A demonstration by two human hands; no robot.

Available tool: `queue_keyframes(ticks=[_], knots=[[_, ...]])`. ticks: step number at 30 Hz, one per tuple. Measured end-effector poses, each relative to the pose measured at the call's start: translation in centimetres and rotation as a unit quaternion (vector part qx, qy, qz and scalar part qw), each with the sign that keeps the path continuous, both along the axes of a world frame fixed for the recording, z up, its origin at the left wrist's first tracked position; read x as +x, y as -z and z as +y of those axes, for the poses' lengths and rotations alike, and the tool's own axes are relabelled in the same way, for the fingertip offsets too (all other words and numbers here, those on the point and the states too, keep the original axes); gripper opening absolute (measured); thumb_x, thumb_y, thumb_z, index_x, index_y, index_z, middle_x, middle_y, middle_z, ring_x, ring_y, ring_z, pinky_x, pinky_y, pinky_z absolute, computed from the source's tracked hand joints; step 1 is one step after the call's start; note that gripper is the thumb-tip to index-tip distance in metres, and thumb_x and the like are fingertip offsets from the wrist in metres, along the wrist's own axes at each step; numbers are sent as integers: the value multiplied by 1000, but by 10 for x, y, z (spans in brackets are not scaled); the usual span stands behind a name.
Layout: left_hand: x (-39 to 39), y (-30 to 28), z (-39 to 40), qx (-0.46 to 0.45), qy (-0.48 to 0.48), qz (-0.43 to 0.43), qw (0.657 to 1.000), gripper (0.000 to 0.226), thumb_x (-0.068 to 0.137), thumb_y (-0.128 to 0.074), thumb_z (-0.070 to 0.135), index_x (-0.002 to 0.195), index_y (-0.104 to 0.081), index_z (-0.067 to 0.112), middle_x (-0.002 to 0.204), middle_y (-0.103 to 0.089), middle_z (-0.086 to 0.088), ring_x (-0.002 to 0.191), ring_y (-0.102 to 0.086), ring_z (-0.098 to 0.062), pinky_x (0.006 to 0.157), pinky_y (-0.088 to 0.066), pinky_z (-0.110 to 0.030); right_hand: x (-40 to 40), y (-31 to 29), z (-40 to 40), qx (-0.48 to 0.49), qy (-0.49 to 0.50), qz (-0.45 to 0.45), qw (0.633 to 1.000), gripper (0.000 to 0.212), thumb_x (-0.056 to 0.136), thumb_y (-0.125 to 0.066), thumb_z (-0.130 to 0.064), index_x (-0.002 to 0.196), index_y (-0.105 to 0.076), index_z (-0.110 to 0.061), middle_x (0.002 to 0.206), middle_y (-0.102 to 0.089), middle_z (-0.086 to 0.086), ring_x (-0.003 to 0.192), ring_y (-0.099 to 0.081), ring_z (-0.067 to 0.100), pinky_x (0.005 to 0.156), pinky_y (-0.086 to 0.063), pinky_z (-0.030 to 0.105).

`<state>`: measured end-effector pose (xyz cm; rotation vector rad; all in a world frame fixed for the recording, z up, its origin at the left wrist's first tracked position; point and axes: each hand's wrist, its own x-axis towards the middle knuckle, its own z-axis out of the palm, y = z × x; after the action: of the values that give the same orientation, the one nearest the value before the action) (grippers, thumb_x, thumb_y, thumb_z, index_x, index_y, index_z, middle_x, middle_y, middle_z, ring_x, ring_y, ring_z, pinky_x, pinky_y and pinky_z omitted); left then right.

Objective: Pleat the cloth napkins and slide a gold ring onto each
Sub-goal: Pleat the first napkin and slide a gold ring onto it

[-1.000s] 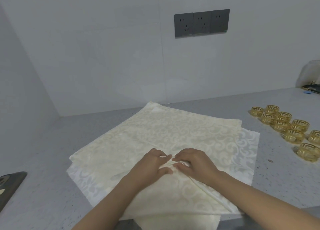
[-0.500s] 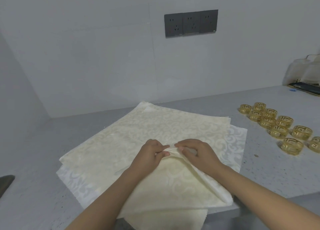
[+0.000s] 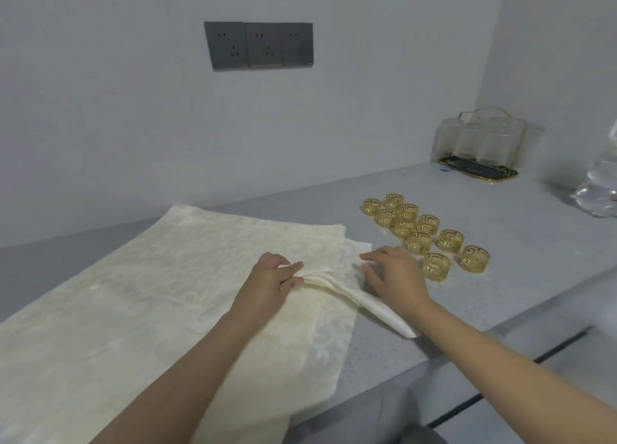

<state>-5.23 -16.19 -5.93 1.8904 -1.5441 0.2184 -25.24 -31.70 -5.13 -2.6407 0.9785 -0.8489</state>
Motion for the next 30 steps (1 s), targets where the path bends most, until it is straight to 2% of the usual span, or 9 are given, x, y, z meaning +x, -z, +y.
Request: queue_keyframes(ticks=[3, 6, 9, 12, 16, 20, 23, 27, 30], knots=[[-9, 2, -20, -6, 21, -20, 1000, 33, 86, -57, 25, 111, -71, 9, 93, -63, -8, 97, -47, -19, 84, -41, -30, -21, 6, -13, -83, 80, 13, 993, 23, 82, -69, -22, 104, -73, -17, 105, -67, 6, 97, -54, 29, 81, -37, 38], [-17, 3, -34, -14, 33, -35, 999, 32, 84, -57, 24, 108, -72, 8, 90, -64, -8, 92, -40, -12, 81, -40, -28, -36, 10, -22, -136, 149, 41, 979, 27, 78, -74, -27, 103, -72, -16, 108, -65, 12, 100, -53, 35, 80, -31, 38], [-23, 5, -41, -22, 41, -40, 998, 31, 83, -59, 22, 107, -72, 8, 88, -65, -7, 89, -40, -12, 82, -36, -17, -45, 11, -28, -104, 201, 75, 971, 39, 82, -67, -33, 118, -65, -16, 121, -59, 19, 108, -49, 38, 88, -35, 42], [-26, 7, -46, -26, 48, -48, 997, 30, 82, -61, 21, 106, -73, 7, 86, -64, -7, 88, -41, -13, 83, -31, -15, -54, 12, -34, -50, 218, 95, 970, 46, 84, -63, -33, 126, -59, -17, 132, -51, 20, 116, -45, 41, 95, -36, 45], [-27, 7, -44, -24, 51, -52, 997, 36, 87, -53, 32, 106, -73, 8, 86, -64, -6, 88, -42, -11, 83, -31, -14, -60, 15, -39, -19, 191, 54, 980, 40, 85, -63, -23, 123, -62, -14, 121, -58, 24, 107, -53, 41, 88, -43, 45], [-19, 3, -33, -21, 37, -64, 997, 43, 88, -45, 36, 106, -73, 8, 88, -64, -5, 91, -42, -11, 83, -31, -14, -59, 12, -36, 44, 123, 8, 991, 42, 88, -63, -24, 129, -56, -18, 116, -56, 16, 103, -53, 33, 86, -43, 39], [-7, -1, -19, -22, 7, -67, 998, 34, 87, -54, 30, 107, -72, 9, 90, -64, -5, 93, -42, -12, 84, -36, -18, -51, 7, -26, 90, 73, -40, 992, 45, 90, -61, -25, 134, -51, -20, 125, -50, 11, 106, -54, 29, 89, -45, 36], [17, -7, 4, -21, -29, -77, 996, 30, 83, -59, 22, 106, -73, 7, 90, -65, -7, 93, -42, -12, 83, -29, -15, -37, -1, -14, 140, 23, -78, 987, 49, 90, -62, -24, 136, -47, -23, 134, -44, 8, 113, -52, 24, 91, -39, 27], [38, -11, 26, -20, -72, -79, 994, 23, 83, -70, 12, 105, -73, 5, 90, -66, -10, 94, -45, -18, 82, -33, -21, -26, -10, -1, 199, -15, -134, 971, 45, 87, -66, -21, 129, -51, -22, 128, -50, 4, 107, -53, 17, 91, -42, 26]])
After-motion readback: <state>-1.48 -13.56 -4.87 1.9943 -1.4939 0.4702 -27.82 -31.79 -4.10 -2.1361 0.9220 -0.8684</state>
